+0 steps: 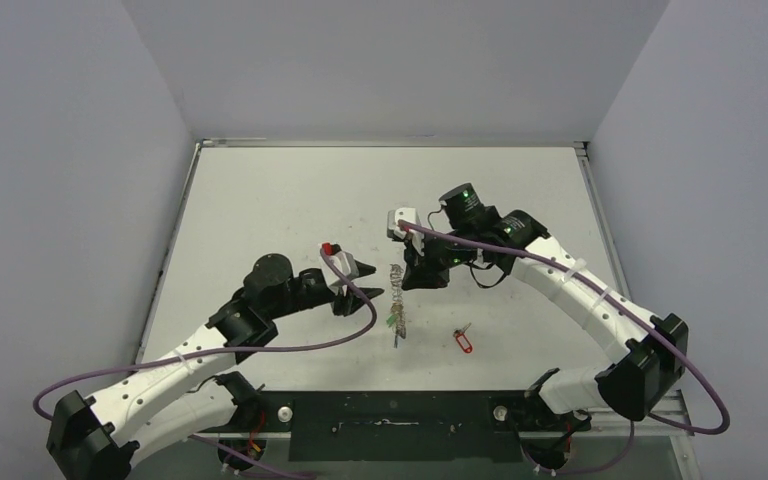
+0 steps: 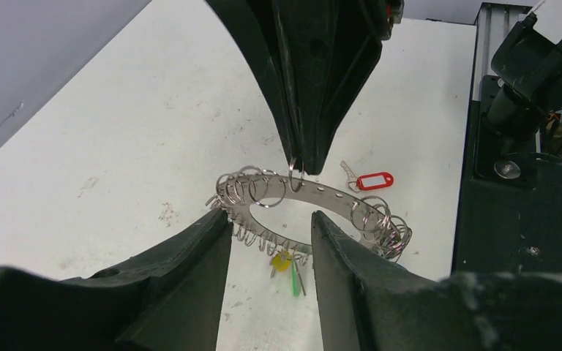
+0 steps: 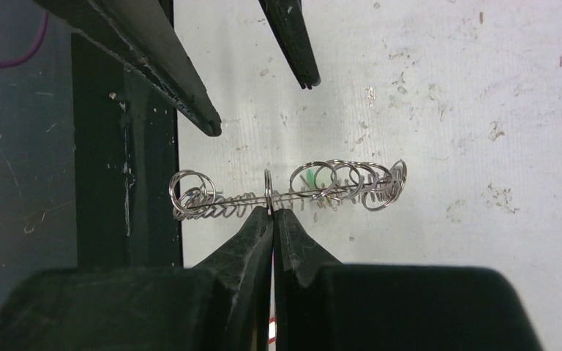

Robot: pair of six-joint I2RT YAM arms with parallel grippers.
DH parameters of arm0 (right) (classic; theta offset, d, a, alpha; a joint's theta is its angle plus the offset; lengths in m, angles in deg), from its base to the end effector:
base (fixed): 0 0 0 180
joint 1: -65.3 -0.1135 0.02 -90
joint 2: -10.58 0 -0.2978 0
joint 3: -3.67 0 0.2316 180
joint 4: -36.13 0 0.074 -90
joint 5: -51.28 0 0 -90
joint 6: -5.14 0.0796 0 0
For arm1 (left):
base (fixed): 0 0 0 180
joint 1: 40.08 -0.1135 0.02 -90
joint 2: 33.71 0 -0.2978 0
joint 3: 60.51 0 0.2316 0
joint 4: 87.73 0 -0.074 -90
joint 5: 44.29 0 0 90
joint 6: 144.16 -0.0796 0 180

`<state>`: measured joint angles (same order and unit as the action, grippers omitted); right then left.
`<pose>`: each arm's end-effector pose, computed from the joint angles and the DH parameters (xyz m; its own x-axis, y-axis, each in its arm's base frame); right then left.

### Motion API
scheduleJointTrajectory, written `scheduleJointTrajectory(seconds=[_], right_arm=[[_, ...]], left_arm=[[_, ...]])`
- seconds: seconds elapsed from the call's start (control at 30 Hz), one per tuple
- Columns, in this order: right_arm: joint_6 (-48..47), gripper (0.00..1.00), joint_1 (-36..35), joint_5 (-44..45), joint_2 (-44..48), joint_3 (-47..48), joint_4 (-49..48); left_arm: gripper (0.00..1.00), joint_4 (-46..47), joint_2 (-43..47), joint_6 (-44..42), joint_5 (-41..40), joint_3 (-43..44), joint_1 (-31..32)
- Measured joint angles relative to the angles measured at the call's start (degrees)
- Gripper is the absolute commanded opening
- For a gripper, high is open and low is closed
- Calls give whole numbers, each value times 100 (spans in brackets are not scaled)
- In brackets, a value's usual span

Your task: Put the keys on the keyring

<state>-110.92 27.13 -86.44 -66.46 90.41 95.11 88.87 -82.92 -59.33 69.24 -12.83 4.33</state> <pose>0.1717 0.2099 0.3461 -0.1859 -0.5221 -0.8324 -0.9761 0.0014 0.2171 0.1231 -0.1650 0.3202 0.0223 0.0938 -0.9953 0.9275 0.3697 0.0556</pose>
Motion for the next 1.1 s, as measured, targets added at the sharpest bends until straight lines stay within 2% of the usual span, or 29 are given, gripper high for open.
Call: scheduleJointTrajectory(seconds=[0.17, 0.3, 0.57, 0.83, 0.97, 1.1], right_arm=[[-227, 0, -282, 492, -522, 789, 1154], [-216, 0, -391, 691, -809, 1231, 1676], [-24, 0, -450, 750, -826, 1438, 1919], [20, 0, -468, 793, -826, 1438, 1978], [17, 0, -468, 920, -826, 1440, 1987], [61, 18, -466, 1016, -813, 1440, 1915]], left_arm=[[40, -629, -175, -433, 190, 549, 0], [35, -723, -450, -590, 468, 780, 0], [28, -667, -1091, -562, 1062, 896, 0], [0, -376, -1357, -352, 1388, 896, 0], [0, -280, -1423, -190, 1469, 896, 0], [0, -190, -1434, -50, 1443, 885, 0]])
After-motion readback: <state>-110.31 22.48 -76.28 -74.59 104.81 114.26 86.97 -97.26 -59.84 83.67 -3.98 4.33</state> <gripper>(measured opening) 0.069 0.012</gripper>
